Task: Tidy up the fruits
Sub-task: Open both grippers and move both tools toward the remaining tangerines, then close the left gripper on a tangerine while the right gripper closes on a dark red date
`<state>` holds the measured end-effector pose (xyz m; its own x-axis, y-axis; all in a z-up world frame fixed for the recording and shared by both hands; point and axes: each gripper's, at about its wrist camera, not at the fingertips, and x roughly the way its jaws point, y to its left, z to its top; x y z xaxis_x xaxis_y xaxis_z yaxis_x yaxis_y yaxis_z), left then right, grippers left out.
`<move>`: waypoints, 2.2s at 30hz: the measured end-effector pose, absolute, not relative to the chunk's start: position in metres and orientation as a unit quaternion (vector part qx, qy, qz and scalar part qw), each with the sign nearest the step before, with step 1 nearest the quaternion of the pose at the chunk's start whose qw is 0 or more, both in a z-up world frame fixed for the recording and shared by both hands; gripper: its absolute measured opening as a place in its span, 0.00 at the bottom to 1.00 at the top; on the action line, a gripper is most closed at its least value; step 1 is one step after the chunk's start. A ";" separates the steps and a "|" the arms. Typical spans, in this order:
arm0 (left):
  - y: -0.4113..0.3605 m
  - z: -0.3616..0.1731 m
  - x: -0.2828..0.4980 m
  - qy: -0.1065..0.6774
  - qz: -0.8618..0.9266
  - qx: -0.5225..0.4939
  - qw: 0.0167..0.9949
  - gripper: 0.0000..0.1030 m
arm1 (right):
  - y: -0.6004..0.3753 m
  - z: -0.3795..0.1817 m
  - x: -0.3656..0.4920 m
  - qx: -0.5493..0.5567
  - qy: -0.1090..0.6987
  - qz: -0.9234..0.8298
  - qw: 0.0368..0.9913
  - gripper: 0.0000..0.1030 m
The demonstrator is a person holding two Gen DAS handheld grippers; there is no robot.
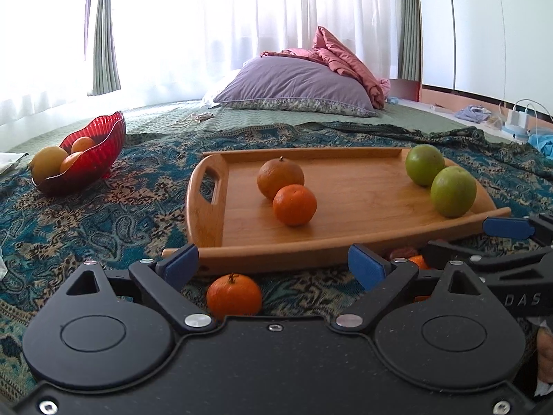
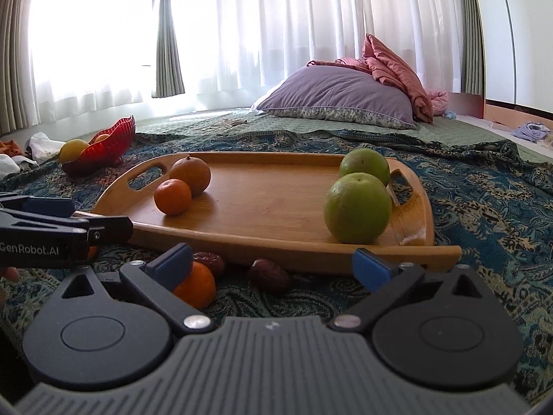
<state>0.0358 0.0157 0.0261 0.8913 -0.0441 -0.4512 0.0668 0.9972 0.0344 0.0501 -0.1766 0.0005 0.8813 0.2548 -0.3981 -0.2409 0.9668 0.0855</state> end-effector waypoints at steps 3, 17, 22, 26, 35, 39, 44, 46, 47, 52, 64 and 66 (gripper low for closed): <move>0.019 0.022 0.035 0.240 -0.026 0.021 0.970 0.90 | -0.177 -0.001 0.049 0.025 0.210 0.128 0.969 1.00; 0.027 0.015 0.030 0.257 -0.022 0.023 0.966 0.60 | -0.188 -0.005 0.046 0.054 0.200 0.104 0.973 0.77; 0.033 0.014 0.026 0.259 -0.018 0.013 0.965 0.53 | -0.186 -0.007 0.049 0.043 0.212 0.090 0.972 0.58; 0.034 0.012 0.023 0.259 -0.014 0.020 0.966 0.53 | -0.180 -0.009 0.047 0.018 0.219 0.100 0.970 0.52; 0.035 0.005 0.033 0.268 -0.007 0.011 0.963 0.53 | -0.169 -0.013 0.051 0.006 0.227 0.104 0.968 0.46; 0.034 0.004 0.036 0.268 -0.008 0.009 0.963 0.52 | -0.169 -0.013 0.052 0.006 0.228 0.107 0.968 0.46; 0.033 0.003 0.036 0.267 -0.009 0.006 0.964 0.47 | -0.166 -0.012 0.053 0.005 0.227 0.110 0.968 0.45; 0.032 0.004 0.035 0.265 -0.009 0.007 0.964 0.45 | -0.165 -0.012 0.053 0.004 0.227 0.111 0.968 0.44; 0.032 0.004 0.035 0.265 -0.010 0.007 0.964 0.43 | -0.165 -0.012 0.053 0.003 0.227 0.111 0.968 0.44; 0.032 0.005 0.033 0.264 -0.012 0.003 0.965 0.32 | -0.163 -0.013 0.055 0.002 0.226 0.104 0.969 0.33; 0.024 0.022 0.025 0.238 -0.024 -0.002 0.971 0.32 | -0.160 -0.002 0.040 -0.018 0.191 0.088 0.977 0.31; 0.022 0.026 0.026 0.233 -0.028 -0.003 0.972 0.32 | -0.161 0.002 0.040 -0.018 0.185 0.089 0.979 0.31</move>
<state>0.0262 0.0221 0.0259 0.8899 -0.0555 -0.4527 0.0531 0.9984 -0.0180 0.0395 -0.1606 0.0023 0.9161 0.1674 -0.3644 -0.1806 0.9836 -0.0022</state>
